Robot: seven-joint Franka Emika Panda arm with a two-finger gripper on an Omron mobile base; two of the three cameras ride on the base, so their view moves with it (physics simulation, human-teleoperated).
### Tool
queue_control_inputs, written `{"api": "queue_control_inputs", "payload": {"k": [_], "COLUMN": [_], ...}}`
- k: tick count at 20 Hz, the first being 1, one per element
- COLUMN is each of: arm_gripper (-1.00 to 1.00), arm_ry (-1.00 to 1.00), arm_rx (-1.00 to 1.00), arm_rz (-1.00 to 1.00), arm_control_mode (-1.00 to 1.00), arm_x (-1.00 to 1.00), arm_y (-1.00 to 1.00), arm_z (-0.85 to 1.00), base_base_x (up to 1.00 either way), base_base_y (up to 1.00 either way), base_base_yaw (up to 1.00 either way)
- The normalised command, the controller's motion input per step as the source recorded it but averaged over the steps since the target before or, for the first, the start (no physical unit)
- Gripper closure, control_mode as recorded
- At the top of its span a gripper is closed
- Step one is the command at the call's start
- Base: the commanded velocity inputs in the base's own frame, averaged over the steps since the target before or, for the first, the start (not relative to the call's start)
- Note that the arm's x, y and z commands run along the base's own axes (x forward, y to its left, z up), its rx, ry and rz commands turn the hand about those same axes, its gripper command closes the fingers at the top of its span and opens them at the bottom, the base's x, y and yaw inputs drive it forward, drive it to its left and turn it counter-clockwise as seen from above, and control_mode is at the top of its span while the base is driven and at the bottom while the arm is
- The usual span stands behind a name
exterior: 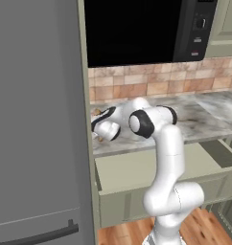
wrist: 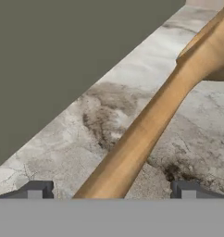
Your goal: Organize the utensils by type. Pick up the wooden spoons from the counter and place them in the open cabinet. Then pick up the metallic utensils from the counter and place them in the open drawer.
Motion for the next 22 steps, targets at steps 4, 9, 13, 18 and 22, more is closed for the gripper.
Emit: {"api": "queue_control_inputs", "payload": {"k": [4,9,13,18,22], "arm_gripper": [-1.00,1.00,1.00,1.00,1.00], "arm_ry": [0.04,0.08,0.03,0.00,-0.06], "arm_rx": [-0.02,0.00,0.00,0.04,0.13], "arm_rz": [-0.01,-0.02,-0.01,-0.05,-0.13], "arm_control_mode": [-1.00,-1.00,-1.00,-1.00,-1.00], "arm_x": [0.39,0.35,0.05,-0.05,-0.47], "arm_y": [0.22,0.13,0.00,-0.08,-0.39], "arm_z": [-0.36,-0.42,-0.42,-0.25,0.00], "base_base_x": [0.00,0.00,0.00,0.00,0.00], "base_base_y": [0.00,0.00,0.00,0.00,0.00], "base_base_yaw": [0.00,0.00,0.00,0.00,0.00]}}
